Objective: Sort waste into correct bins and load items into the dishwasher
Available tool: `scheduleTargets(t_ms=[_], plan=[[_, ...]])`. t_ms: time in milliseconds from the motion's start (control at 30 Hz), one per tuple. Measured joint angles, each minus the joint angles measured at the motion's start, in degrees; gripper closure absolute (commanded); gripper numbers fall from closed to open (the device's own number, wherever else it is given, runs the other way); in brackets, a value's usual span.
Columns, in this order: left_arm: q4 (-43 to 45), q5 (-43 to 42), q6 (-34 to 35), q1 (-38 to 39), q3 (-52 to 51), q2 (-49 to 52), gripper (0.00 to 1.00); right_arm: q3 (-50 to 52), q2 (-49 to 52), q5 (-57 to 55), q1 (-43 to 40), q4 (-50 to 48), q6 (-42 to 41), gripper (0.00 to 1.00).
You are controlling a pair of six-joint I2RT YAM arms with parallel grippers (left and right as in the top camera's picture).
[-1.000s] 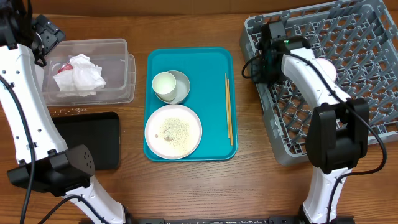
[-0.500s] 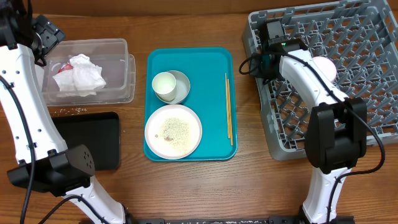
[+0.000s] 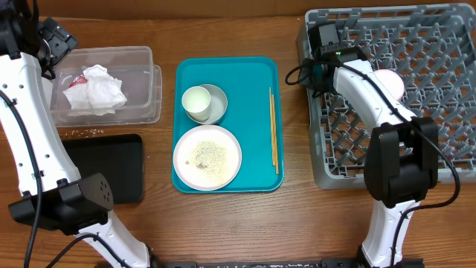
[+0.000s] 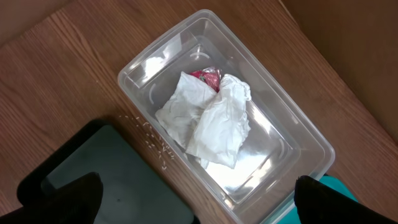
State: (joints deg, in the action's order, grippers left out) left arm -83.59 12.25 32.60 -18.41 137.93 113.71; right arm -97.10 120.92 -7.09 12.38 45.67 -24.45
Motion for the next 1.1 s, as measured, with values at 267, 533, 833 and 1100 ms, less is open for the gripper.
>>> scheduleTargets(t_ms=[267, 533, 833, 1100], plan=[[0.00, 0.00, 0.00, 0.00, 0.00, 0.00, 0.00, 0.04, 0.00, -1.31, 0.00, -0.59, -7.34, 0.73], [0.00, 0.00, 0.00, 0.00, 0.00, -0.02, 0.00, 0.04, 0.00, -0.59, -0.02, 0.52, -5.97, 0.73], [0.00, 0.00, 0.00, 0.00, 0.00, 0.00, 0.00, -1.25, 0.00, 0.26, -0.04, 6.93, -4.72, 0.54], [0.00, 0.00, 0.00, 0.00, 0.00, 0.00, 0.00, -6.03, -2.58, 0.37, -0.09, 13.75, -4.04, 0.49]])
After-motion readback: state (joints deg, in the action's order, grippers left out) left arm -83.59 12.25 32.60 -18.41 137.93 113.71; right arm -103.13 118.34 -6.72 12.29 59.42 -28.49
